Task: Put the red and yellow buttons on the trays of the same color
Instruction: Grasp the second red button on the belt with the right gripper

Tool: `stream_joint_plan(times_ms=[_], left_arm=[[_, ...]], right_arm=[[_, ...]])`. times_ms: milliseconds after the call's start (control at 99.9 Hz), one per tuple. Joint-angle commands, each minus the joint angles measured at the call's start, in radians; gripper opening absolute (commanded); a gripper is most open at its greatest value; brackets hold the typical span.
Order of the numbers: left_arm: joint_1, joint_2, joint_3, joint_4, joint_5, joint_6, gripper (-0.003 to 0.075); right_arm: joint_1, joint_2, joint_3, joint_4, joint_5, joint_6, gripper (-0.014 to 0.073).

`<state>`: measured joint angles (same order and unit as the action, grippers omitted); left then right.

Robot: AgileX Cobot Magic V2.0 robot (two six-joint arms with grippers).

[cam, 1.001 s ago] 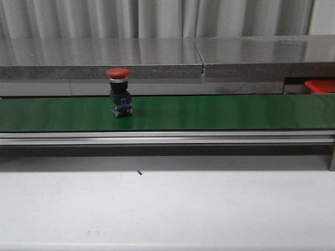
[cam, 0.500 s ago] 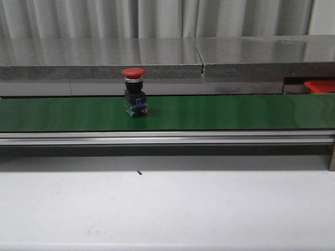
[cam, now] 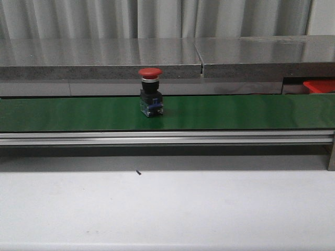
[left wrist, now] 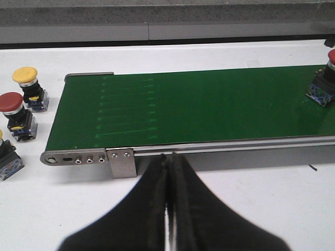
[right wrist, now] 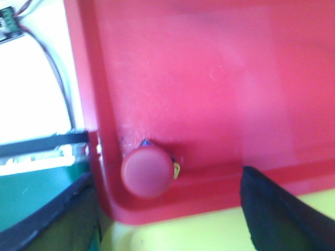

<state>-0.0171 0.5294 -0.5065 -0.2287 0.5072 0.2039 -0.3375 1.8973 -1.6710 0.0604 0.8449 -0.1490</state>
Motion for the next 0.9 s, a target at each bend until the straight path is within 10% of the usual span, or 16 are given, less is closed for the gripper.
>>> stream_joint_plan(times_ms=[0, 420, 891], left_arm=[[-0.007, 0.000, -0.026, -0.017, -0.074, -0.002, -0.0019], [-0.007, 0.000, -0.026, -0.017, -0.074, -0.002, -0.0019], [-0.007, 0.000, -0.026, -0.017, -0.074, -0.002, -0.0019]], right_arm=[[0.014, -0.113, -0.012, 0.001, 0.032, -0.049, 0.0566], [0.267, -0.375, 0.276, 0.157, 0.106, -0.199, 0.0562], [0.653, -0.270, 0.236, 0.154, 0.004, -0.130, 0.0562]])
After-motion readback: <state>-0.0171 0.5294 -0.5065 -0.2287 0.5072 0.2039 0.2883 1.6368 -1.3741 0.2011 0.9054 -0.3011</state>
